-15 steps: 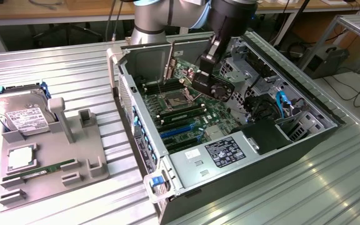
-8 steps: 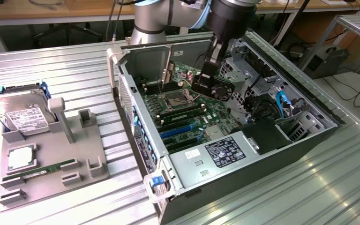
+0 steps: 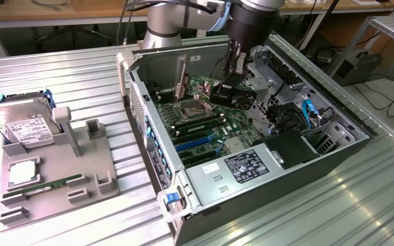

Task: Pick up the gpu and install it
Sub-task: 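Insert the gpu into the slot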

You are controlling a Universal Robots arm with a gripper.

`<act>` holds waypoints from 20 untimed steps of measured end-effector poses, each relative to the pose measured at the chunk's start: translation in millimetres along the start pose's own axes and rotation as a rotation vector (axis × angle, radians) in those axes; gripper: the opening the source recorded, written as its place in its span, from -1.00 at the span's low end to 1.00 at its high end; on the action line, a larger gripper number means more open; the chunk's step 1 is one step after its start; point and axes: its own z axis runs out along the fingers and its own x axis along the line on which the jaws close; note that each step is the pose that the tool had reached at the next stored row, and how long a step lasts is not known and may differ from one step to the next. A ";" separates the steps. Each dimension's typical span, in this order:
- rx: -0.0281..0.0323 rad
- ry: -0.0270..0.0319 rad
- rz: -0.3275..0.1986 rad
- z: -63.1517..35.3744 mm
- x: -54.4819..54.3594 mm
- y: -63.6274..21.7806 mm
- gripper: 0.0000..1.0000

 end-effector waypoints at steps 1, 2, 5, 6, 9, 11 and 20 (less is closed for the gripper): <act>0.0003 0.0011 -0.023 0.8 0.0 -0.1 -0.47; 0.0007 0.0023 -0.047 1.5 0.0 -0.1 -0.47; 0.0018 0.0064 -0.128 2.7 0.0 -0.1 -0.47; 0.0021 0.0073 -0.150 2.7 0.0 -0.1 -0.47; 0.0034 0.0118 -0.240 2.7 0.0 -0.1 -0.47; 0.0041 0.0140 -0.286 3.0 -0.1 -0.1 -0.47; 0.0065 0.0223 -0.449 11.0 0.5 0.5 -0.47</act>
